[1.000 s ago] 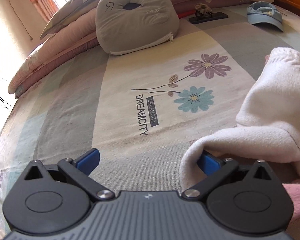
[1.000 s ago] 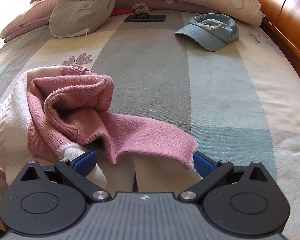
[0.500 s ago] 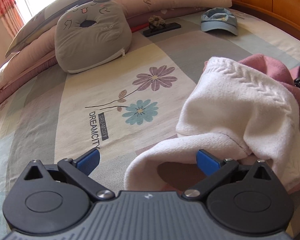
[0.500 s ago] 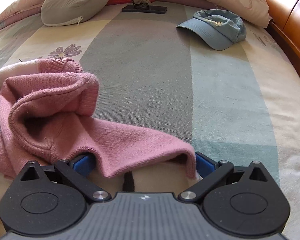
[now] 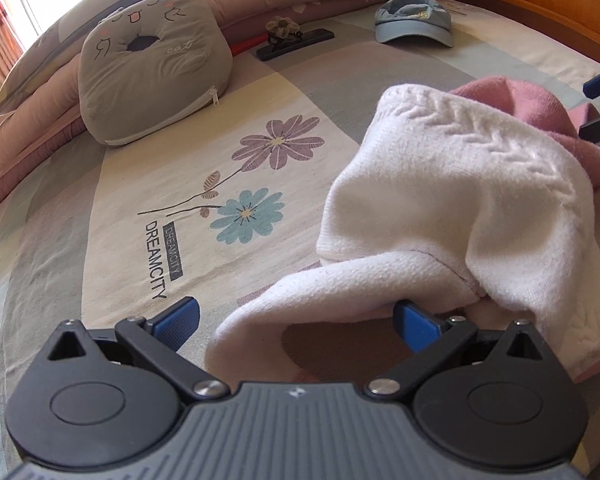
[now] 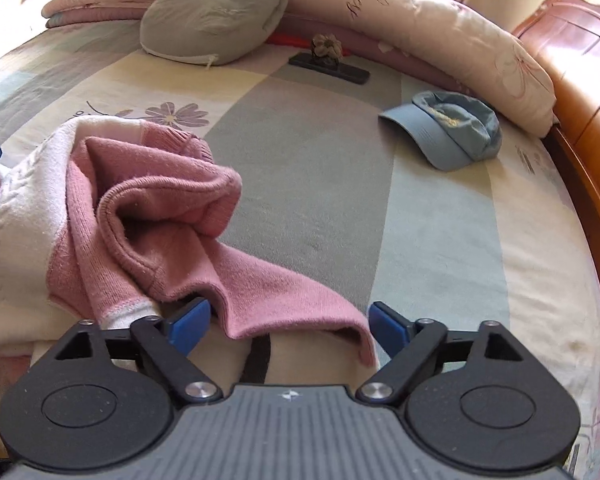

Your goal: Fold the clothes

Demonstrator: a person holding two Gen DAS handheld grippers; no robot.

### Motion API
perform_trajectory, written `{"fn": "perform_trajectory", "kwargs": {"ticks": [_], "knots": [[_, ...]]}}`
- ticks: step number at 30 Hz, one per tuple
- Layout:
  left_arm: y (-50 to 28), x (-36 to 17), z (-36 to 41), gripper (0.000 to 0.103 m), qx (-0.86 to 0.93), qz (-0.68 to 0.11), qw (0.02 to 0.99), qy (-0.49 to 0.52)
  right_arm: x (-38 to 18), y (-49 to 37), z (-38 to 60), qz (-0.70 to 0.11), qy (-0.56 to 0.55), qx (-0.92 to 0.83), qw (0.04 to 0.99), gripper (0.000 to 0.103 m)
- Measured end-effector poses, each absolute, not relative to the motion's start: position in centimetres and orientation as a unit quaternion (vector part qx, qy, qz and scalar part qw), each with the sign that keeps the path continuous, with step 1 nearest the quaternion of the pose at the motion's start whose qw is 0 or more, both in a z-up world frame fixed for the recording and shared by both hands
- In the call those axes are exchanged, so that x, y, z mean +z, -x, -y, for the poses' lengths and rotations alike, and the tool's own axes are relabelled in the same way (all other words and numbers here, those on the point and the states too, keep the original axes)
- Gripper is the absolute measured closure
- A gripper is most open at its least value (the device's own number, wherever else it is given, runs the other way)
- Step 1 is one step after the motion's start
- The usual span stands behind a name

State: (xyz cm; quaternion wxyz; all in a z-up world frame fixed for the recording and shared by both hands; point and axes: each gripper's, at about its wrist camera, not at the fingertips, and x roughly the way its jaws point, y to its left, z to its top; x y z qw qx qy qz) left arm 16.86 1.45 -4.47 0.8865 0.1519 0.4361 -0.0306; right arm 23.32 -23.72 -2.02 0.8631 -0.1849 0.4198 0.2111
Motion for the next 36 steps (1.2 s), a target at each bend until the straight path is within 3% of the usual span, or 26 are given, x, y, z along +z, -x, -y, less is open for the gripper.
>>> {"fn": "perform_trajectory", "kwargs": {"ticks": [2,10,12,26,28,32,34,36], "knots": [[-16.8,-4.4,-1.6,0.001,-0.032,-0.435,0.887,-0.148,-2.6,-23.7,23.0,-0.419,0.205,0.238,0.852,0.031],[-16.6,-4.6,-1.9,0.001,-0.040,-0.425,0.893,-0.144,-4.5,-24.3,21.0,-0.398,0.243,0.311,0.828,0.067],[-16.6,-4.6,-1.7,0.001,-0.044,-0.418,0.894,-0.155,-4.8,-24.3,20.6,-0.394,0.255,0.319,0.824,0.095],[-17.3,-4.6,-1.4,0.001,-0.040,-0.415,0.895,-0.161,-2.3,-31.2,27.9,-0.394,0.131,0.190,0.890,0.095],[-17.3,-4.6,-1.4,0.001,-0.038,-0.414,0.895,-0.161,-2.3,-32.4,29.2,-0.398,0.122,0.153,0.896,0.100],[-17.4,-4.6,-1.4,0.001,-0.038,-0.415,0.895,-0.161,-2.5,-34.8,33.6,-0.424,0.081,0.083,0.898,0.100],[-17.5,-4.6,-1.2,0.001,-0.040,-0.415,0.894,-0.164,-2.4,-35.0,35.2,-0.431,0.045,0.094,0.897,0.099],[-17.5,-4.6,-1.1,0.001,-0.041,-0.416,0.894,-0.164,-2.3,-34.8,35.4,-0.438,0.009,0.135,0.889,0.085]]}}
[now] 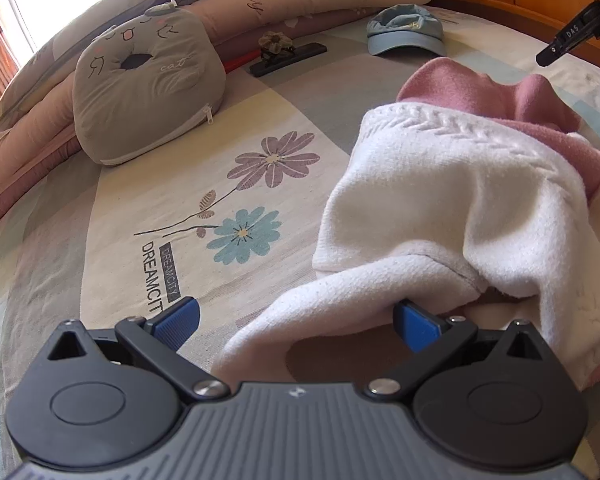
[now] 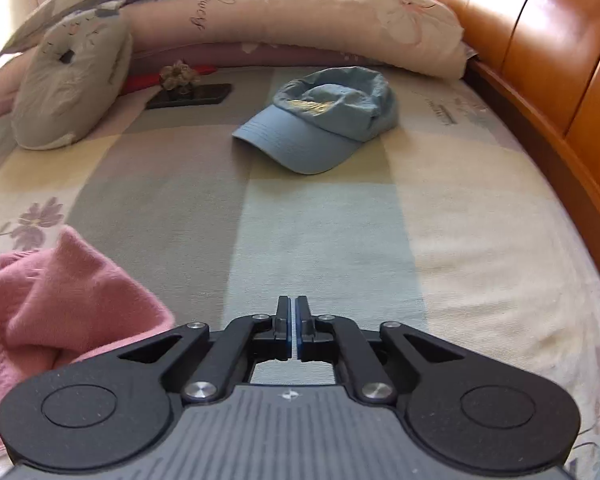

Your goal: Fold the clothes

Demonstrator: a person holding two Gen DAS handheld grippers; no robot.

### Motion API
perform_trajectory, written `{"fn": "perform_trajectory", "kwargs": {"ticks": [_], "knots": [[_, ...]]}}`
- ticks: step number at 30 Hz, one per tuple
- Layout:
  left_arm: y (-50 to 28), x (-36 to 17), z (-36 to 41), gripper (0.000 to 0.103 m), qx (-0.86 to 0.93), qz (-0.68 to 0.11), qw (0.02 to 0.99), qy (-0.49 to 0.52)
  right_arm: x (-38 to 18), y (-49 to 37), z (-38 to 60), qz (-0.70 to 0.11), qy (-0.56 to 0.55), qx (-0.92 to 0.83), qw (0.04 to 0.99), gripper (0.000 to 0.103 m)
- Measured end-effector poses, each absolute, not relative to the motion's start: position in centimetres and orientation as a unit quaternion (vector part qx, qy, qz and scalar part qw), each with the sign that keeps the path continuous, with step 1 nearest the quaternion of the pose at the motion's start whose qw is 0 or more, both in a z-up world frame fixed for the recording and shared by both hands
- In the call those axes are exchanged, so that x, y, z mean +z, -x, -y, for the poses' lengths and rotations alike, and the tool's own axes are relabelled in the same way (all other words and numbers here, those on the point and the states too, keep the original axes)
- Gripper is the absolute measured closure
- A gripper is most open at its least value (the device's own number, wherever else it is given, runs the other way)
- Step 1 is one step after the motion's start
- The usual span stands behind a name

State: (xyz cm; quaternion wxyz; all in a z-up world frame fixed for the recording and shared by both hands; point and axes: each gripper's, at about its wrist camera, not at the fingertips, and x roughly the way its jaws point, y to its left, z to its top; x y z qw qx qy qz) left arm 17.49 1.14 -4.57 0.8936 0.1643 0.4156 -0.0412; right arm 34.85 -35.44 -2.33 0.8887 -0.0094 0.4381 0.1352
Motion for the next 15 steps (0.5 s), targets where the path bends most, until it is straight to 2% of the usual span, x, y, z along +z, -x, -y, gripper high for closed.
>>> {"fn": "perform_trajectory", "kwargs": {"ticks": [1,3,6,8,13,14,15], "knots": [[-17.5,-4.6,-1.1,0.001,-0.041,-0.416,0.893,-0.164,-2.3,-34.7,35.2,-0.439,-0.010,0.162,0.884,0.079],[-17.5,-4.6,-1.0,0.001,-0.041,-0.416,0.893,-0.165,-2.2,-34.4,33.9,-0.435,-0.015,0.210,0.876,0.053],[-17.3,-4.5,-0.9,0.001,-0.041,-0.415,0.894,-0.163,-2.3,-35.0,31.5,-0.431,0.012,0.249,0.867,0.029],[-17.1,-4.4,-0.9,0.001,-0.041,-0.415,0.895,-0.160,-2.9,-36.2,30.1,-0.444,0.026,0.267,0.855,0.025],[-17.1,-4.5,-1.0,0.001,-0.038,-0.419,0.894,-0.155,-5.7,-38.2,28.9,-0.485,0.012,0.298,0.822,0.025],[-17.1,-4.5,-1.0,0.001,-0.038,-0.419,0.894,-0.154,-6.0,-38.0,28.7,-0.487,0.010,0.311,0.816,0.031],[-17.1,-4.6,-1.0,0.001,-0.038,-0.419,0.894,-0.154,-6.3,-37.8,28.5,-0.489,0.007,0.323,0.810,0.055]]}}
